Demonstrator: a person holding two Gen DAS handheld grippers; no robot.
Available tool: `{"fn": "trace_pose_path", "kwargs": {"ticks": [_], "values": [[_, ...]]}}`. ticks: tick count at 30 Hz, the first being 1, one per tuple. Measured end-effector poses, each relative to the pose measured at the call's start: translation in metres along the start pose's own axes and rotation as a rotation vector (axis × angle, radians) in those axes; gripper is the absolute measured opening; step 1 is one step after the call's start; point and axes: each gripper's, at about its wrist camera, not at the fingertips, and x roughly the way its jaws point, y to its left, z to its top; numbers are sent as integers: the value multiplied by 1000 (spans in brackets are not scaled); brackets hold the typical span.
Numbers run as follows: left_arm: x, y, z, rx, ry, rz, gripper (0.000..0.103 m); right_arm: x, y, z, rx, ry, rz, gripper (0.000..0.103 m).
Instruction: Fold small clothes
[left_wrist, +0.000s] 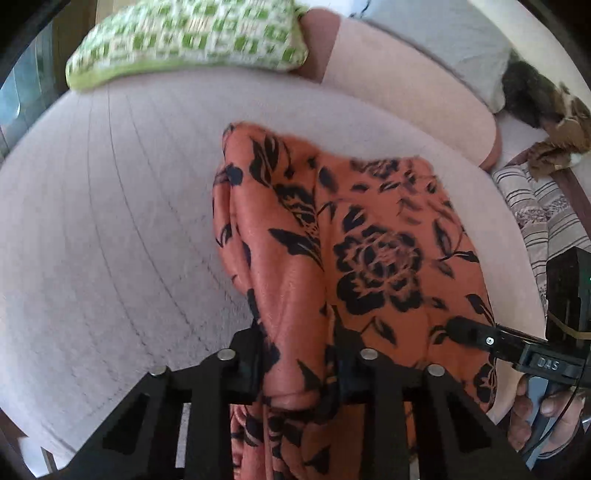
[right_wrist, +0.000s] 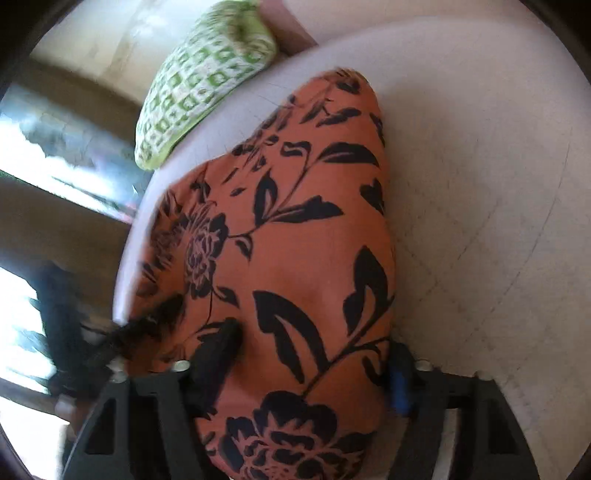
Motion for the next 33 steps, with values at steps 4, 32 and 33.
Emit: {"fn": "trace_pose_path", "kwargs": {"ticks": [4, 32, 33], "values": [[-40, -43, 13, 87, -125, -30, 28, -45, 15, 4, -44, -122, 14, 44], [-2, -63, -15, -76, -109, 6, 88, -135, -18, 10, -53, -427, -183, 91], [4, -63, -25, -61, -76, 13, 88, -127, -8, 11, -107, -426, -201, 95]]}}
